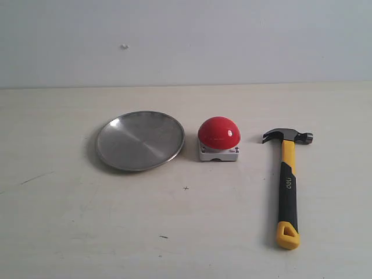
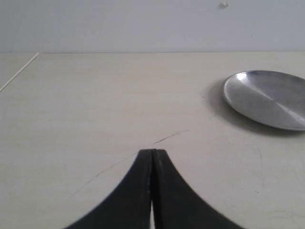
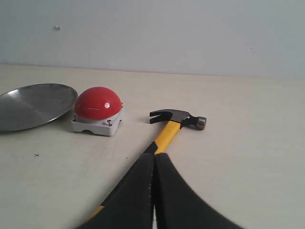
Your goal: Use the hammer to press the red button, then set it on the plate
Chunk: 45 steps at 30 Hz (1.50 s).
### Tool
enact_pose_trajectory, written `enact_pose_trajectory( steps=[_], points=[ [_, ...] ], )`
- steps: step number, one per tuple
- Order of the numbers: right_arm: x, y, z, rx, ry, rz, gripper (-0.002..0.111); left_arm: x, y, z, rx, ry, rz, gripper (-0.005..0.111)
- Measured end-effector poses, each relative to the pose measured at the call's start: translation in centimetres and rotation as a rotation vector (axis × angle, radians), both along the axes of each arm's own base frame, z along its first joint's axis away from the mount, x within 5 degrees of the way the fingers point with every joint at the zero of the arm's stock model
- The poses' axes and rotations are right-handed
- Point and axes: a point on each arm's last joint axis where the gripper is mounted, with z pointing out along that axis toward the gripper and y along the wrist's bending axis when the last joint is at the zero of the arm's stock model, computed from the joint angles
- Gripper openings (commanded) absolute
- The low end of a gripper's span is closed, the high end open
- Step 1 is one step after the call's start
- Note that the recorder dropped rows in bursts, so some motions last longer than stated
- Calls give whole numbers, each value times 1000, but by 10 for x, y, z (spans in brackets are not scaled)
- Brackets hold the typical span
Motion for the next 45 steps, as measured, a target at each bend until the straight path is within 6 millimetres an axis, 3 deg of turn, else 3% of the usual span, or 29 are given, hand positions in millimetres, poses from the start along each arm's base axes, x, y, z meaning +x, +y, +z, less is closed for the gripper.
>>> enact_pose_trajectory(
  steps=[37,45],
  points=[
    [0,0,0,0,0,0,0,0,0,0,4,0,0,0],
    [0,0,0,0,0,0,0,3,-2,12,0,-144,-20,0]
  ],
)
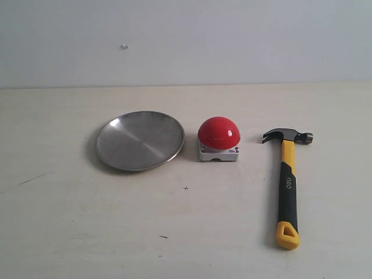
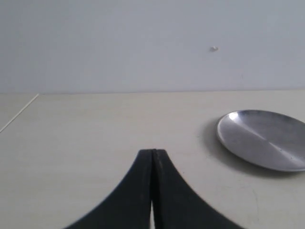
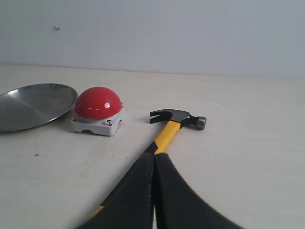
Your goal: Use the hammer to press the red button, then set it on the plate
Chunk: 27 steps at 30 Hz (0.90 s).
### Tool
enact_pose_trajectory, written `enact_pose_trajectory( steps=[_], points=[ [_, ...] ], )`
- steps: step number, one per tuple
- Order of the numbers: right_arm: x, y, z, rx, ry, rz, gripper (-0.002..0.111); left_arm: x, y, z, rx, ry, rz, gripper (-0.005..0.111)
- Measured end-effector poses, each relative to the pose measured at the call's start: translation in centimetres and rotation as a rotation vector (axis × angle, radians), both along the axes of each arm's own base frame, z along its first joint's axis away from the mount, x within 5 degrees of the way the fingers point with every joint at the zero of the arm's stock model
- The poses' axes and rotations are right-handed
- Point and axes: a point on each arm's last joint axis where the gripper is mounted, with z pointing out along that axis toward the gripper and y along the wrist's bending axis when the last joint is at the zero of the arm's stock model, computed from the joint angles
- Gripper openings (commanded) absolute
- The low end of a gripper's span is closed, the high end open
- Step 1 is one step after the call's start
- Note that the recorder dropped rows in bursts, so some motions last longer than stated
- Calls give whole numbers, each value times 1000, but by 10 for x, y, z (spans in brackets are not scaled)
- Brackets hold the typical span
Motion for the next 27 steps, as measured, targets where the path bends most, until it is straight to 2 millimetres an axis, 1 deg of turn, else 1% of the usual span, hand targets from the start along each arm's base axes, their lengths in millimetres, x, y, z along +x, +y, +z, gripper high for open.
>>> enact_pose_trajectory(
  steps=[4,9,14,16,21,22,23,24,26,27],
  points=[
    [0,0,0,0,0,0,0,0,0,2,-1,-23,-3,0],
    [0,0,0,-13,-6,-1,0,0,0,1,-75,-9,4,0],
    [2,-1,8,-33,-92,-8,0,0,0,0,-105,0,8,0],
    [2,-1,13,-13,-148,-13,0,0,0,0,-110,1,8,0],
    [0,-3,40,136,-439,-31,0,0,0,0,-110,5,9,0],
    [-1,-3,44,175,-476,-30,0,0,0,0,-110,5,9,0],
    [-2,-3,48,270,-516,-25,0,0,0,-1,-109,9,9,0],
    [-3,-4,50,318,-534,-21,0,0,0,-1,-109,10,10,0],
    [-7,-5,61,450,-660,3,0,0,0,-1,-109,15,10,0],
    [-9,-6,66,482,-693,4,0,0,0,-1,-109,15,10,0]
  ],
)
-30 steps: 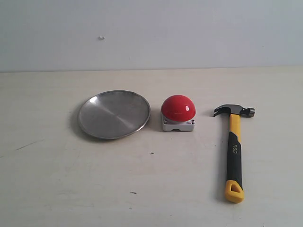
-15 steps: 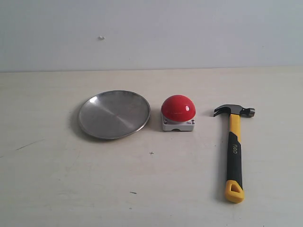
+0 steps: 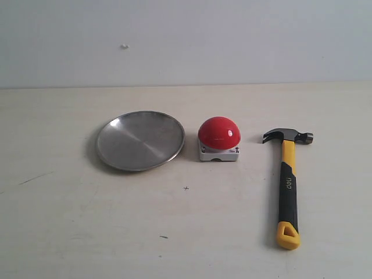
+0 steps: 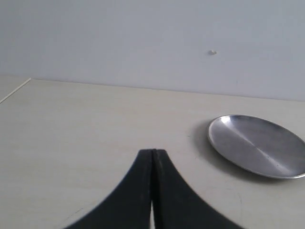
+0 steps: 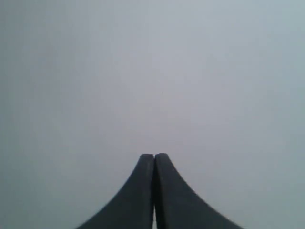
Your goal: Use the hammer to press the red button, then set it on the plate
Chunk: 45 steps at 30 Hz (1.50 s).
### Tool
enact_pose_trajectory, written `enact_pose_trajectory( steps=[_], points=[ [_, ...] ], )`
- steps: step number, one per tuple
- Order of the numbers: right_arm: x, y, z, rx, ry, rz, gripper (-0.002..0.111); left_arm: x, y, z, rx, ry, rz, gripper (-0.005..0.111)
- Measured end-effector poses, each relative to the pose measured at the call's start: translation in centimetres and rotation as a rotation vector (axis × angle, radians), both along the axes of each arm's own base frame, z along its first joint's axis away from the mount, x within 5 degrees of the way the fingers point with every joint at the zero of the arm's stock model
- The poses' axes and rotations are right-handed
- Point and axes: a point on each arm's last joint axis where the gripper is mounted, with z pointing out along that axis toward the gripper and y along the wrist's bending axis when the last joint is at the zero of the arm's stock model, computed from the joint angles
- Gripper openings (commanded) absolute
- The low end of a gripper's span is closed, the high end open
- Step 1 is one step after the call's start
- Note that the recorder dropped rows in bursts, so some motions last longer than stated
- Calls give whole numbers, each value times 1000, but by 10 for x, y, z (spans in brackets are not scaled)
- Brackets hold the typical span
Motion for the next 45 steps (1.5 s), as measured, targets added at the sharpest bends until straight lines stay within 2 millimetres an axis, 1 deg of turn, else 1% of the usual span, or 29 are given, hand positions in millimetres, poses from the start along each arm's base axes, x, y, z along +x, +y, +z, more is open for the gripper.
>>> enact_pose_trajectory(
  steps=[2,3,4,5,6,7,9,10,11,13,14,15,16,17,18,19,20,23,25,29,31,33,36,38,45],
  points=[
    [-1,-3,18,59,-36,-7,0,0,0,1,0,-7,-1,0],
    [1,-5,32,67,-29,-28,0,0,0,2,-1,-23,-2,0],
    [8,-6,53,41,0,-53,0,1,-1,5,-8,-56,-5,0],
    [17,-5,68,3,49,-66,0,1,-1,7,-20,-75,-6,0],
    [36,-2,85,-67,138,-81,0,1,-1,8,-54,-90,-5,0],
    [52,0,93,-114,209,-83,0,1,-1,9,-76,-94,-4,0],
    [87,5,106,-184,352,-63,0,1,-1,9,-116,-99,-1,0],
    [109,8,108,-215,452,-37,0,1,-1,9,-129,-98,0,0],
    [127,12,110,-237,539,-7,0,1,-1,9,-144,-98,1,0],
    [174,18,93,-278,765,57,0,1,-1,9,-156,-97,2,0],
    [197,21,89,-302,860,87,0,1,-1,9,-158,-97,2,0],
    [217,24,75,-329,983,117,0,1,-1,9,-161,-97,2,0],
    [229,25,71,-347,1054,132,0,1,-1,9,-164,-97,3,0],
    [252,26,52,-364,1207,148,0,1,-1,9,-170,-97,3,0],
    [264,25,41,-373,1298,148,0,1,-1,9,-177,-97,4,0],
    [277,24,27,-380,1414,140,0,1,-1,9,-184,-97,4,0],
    [286,22,16,-383,1513,125,0,1,-1,9,-191,-96,5,0],
    [312,18,-33,-399,1776,99,1,1,-1,9,-198,-96,6,0],
    [325,17,-63,-400,1877,94,7,1,-1,9,-204,-96,6,0],
    [344,20,-100,-322,1935,74,27,1,-1,9,-221,-95,8,0],
    [348,20,-111,-260,1954,51,41,1,-1,9,-240,-95,9,0],
    [351,21,-121,-183,1976,16,52,1,-1,9,-257,-92,11,0],
    [353,21,-125,-122,1971,-13,64,1,-1,8,-274,-85,14,0],
    [355,21,-126,-92,1951,-26,66,1,-1,8,-286,-74,18,0],
    [364,19,-127,13,1869,-67,64,1,-1,6,-316,-54,25,0]
  ],
)
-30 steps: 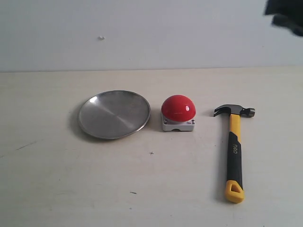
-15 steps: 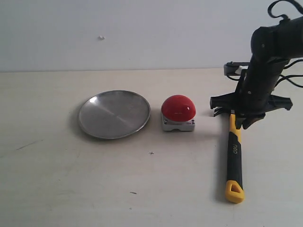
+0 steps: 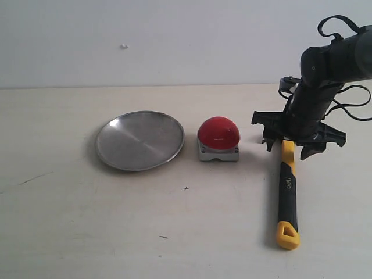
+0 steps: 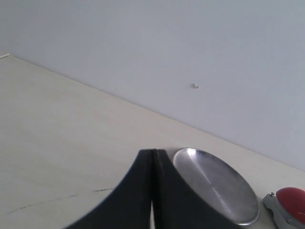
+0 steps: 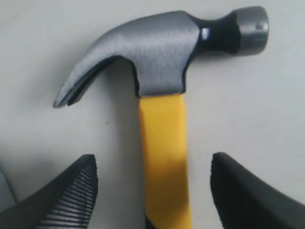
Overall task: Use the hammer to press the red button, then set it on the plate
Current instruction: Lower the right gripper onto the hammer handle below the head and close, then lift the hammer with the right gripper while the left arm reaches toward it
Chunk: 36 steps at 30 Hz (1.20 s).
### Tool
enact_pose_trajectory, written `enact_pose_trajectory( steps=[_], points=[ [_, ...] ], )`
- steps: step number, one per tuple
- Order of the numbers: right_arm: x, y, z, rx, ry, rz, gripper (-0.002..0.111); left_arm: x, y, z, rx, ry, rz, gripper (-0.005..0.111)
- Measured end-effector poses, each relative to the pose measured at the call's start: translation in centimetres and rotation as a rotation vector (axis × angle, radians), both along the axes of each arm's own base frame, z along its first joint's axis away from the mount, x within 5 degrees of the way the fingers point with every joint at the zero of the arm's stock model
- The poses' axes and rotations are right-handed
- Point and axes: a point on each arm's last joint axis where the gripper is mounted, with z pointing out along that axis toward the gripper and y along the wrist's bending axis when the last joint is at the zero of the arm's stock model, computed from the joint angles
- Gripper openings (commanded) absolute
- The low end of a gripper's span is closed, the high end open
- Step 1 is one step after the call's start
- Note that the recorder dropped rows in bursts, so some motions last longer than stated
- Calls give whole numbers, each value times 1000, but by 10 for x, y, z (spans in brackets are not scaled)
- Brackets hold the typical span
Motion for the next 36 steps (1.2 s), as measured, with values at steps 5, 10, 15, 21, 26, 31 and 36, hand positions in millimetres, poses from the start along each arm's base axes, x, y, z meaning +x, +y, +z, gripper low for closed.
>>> enact_pose_trajectory(
  steps=[5,10,15,21,26,31,36],
  points=[
    [2,-3,-7,3,7,-24,63,0,0,-1,-5,7,1,0],
    [8,-6,-5,4,2,-34,62,0,0,-1,-5,9,1,0],
    [15,-6,-8,-7,61,-16,61,0,0,-1,-5,10,1,0],
    [18,-6,-16,-17,126,19,61,0,0,-1,-5,10,1,0],
    [19,-7,-17,-25,132,32,44,0,0,-1,-5,10,1,0],
    [20,-7,-17,-27,129,42,6,0,0,-1,-5,10,1,0],
    [21,-7,-16,-31,116,74,0,0,0,-1,-7,6,1,0]
  ],
)
